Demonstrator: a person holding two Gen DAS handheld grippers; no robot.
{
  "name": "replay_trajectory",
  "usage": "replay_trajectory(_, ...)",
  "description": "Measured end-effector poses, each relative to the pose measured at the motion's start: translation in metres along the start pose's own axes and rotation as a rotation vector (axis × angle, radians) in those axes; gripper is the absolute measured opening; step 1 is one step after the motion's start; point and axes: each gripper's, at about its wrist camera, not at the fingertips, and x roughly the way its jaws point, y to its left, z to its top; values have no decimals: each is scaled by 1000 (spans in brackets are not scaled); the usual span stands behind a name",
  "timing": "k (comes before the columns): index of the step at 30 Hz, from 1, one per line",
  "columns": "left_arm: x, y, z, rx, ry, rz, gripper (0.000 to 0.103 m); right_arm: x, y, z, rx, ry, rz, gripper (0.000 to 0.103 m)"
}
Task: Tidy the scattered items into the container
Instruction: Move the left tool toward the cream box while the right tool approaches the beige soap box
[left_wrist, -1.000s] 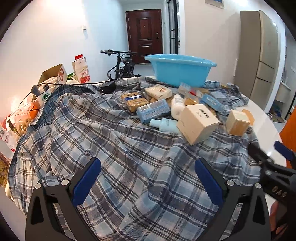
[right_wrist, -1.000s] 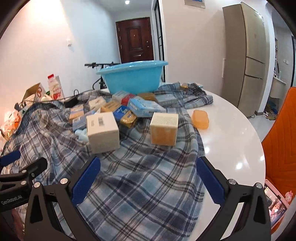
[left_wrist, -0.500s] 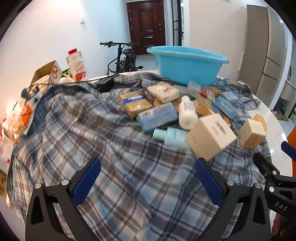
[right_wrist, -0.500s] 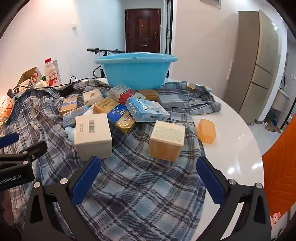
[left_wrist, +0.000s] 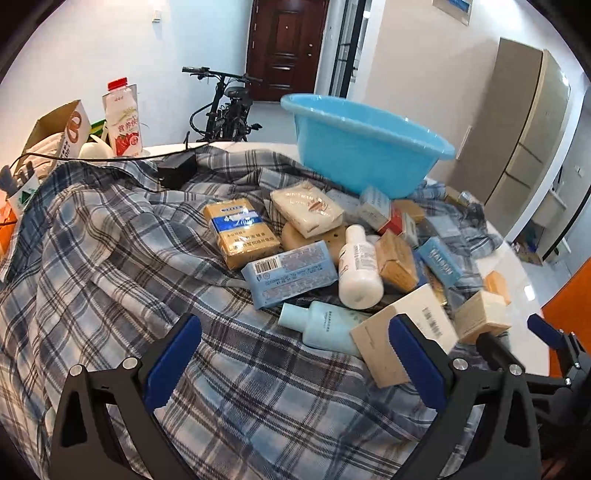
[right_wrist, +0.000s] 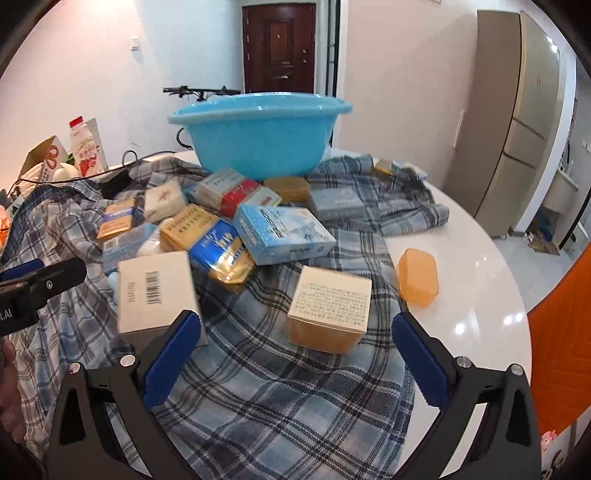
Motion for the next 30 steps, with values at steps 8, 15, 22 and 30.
replay_trajectory(8, 16, -6, -6, 60, -11, 60, 103, 15, -6, 2, 16, 26, -26, 103)
replay_trajectory(15, 9, -2, -3, 44, -26, 56, 103, 22, -1, 9, 8, 19, -41, 103)
replay_trajectory(22, 2, -1, 0, 40, -31, 53, 103, 27, -2, 8, 25, 27, -50, 102)
replay_trajectory(30, -3, -13, -3, 98, -29, 72, 103, 35, -12, 3, 75, 60, -14, 79)
